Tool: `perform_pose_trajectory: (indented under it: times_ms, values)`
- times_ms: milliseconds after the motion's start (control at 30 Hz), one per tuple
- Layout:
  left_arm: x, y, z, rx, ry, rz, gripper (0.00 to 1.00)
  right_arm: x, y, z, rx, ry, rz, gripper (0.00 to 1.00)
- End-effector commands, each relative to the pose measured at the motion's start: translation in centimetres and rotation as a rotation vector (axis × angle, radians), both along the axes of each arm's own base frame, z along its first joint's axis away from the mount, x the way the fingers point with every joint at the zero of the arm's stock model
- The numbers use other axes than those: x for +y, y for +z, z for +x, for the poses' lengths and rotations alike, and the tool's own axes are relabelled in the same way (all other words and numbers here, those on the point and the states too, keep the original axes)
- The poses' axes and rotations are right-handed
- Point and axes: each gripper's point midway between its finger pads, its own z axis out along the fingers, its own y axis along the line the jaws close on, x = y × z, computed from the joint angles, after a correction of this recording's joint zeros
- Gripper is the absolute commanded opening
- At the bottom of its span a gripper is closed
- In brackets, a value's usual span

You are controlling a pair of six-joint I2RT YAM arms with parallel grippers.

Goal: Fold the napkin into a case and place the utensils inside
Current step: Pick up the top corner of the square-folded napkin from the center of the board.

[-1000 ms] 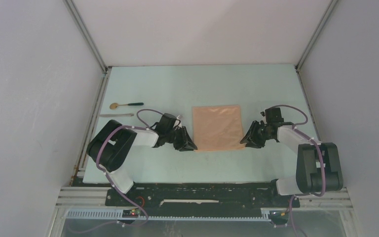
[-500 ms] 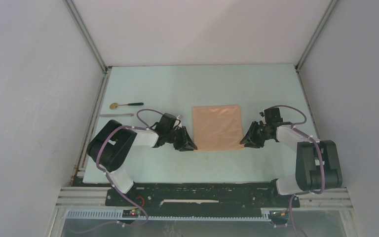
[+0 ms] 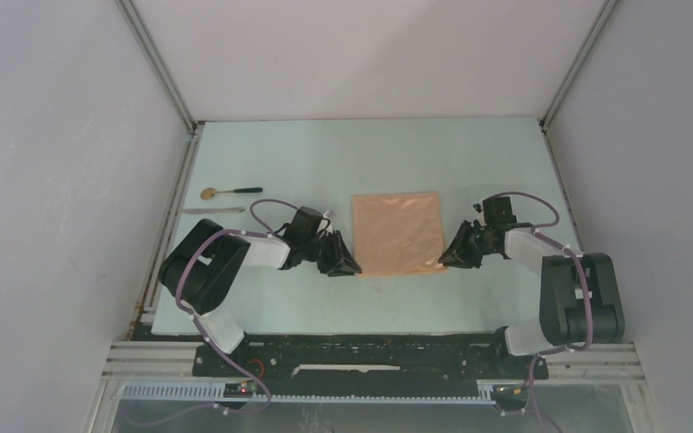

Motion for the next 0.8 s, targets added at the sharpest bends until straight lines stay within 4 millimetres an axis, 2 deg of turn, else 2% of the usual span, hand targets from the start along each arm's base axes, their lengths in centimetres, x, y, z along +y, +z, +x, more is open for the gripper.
perform_pose_trajectory:
  times_ms: [0,200,400,567,633,733,767]
  values:
    - [0.8,-0.9,-0.8,0.012,0.001,0.059,0.31,0.4,0.2,0.1,-0.012,0.005,0.021,0.25]
    - [1.1,-0.4,-0.8,-0.009,-0.003,0.075,0.38,1.0,0.6,0.4,-0.029,0.016,0.053,0.22]
    - [2.5,0.6,-1.0,-0.048,-0.006,0.127,0.51,1.6,1.0,0.7,-0.045,0.027,0.09,0.07]
    - [3.5,1.9,-1.1,-0.099,-0.005,0.156,0.56,1.7,1.1,0.9,-0.056,0.034,0.102,0.03]
    - [3.4,2.6,-0.9,-0.118,-0.005,0.143,0.56,1.6,1.0,0.9,-0.053,0.029,0.096,0.07]
    - [2.9,3.7,-0.8,-0.132,-0.009,0.112,0.57,1.3,0.7,0.8,-0.044,0.022,0.073,0.24]
    - [2.8,4.0,-0.8,-0.133,-0.009,0.104,0.57,1.2,0.6,0.8,-0.04,0.021,0.069,0.26]
